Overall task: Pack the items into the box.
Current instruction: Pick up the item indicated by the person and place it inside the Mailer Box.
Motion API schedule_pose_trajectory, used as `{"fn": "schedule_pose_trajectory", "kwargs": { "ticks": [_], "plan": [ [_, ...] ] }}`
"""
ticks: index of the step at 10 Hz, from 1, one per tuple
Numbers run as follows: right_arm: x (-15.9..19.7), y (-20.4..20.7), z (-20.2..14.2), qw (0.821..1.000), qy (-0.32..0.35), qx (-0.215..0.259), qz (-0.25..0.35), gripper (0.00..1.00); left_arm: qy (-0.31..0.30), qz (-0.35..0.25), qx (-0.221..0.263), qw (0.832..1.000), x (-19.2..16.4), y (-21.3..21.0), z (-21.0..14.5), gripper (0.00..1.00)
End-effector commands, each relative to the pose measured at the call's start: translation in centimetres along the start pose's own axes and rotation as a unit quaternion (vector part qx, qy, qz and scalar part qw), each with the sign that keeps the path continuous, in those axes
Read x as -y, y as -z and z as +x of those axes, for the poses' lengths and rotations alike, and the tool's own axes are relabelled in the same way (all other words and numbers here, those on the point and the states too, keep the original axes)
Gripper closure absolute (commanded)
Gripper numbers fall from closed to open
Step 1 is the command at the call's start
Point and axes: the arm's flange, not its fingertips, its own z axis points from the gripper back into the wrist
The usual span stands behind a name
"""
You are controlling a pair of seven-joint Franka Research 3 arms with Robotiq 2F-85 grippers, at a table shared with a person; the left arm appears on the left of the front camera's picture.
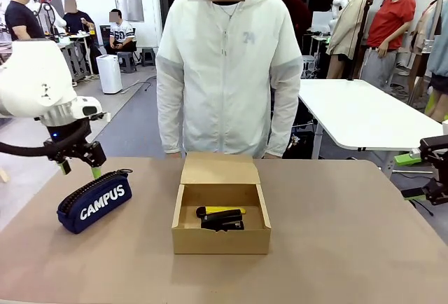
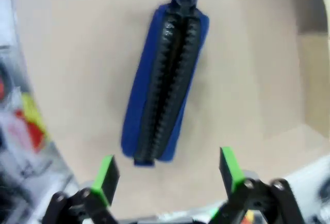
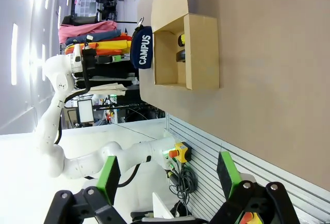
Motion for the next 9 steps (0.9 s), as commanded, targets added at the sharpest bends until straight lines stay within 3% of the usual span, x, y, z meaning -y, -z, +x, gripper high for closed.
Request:
{"fn": "schedule_pose_trajectory", "kwargs": {
  "ticks": [1,2,3,4,5,9],
  "plan": [
    [-0.2,-0.4,0.0,1.000,0.000,-0.005,-0.002,0.00,0.191,-0.064,0.039,0.979,-2.5,1.0,0.4,0.00],
    [-0.2,-0.4,0.0,1.000,0.000,-0.005,-0.002,0.00,0.218,-0.068,0.038,0.973,-3.0,1.5,0.7,0.00],
    [-0.2,-0.4,0.0,1.000,0.000,-0.005,-0.002,0.00,0.186,-0.033,0.034,0.981,-3.2,2.1,1.4,0.00],
    [-0.2,-0.4,0.0,1.000,0.000,-0.005,-0.002,0.00,0.114,-0.004,0.038,0.993,-3.1,2.3,2.2,0.00],
    [-0.2,-0.4,0.0,1.000,0.000,-0.005,-0.002,0.00,0.180,-0.023,0.035,0.983,-2.1,2.1,1.2,0.00],
    [-0.2,-0.4,0.0,1.000,0.000,-0.005,-0.002,0.00,0.164,-0.024,0.043,0.985,-2.8,4.9,1.8,0.00]
  ]
}}
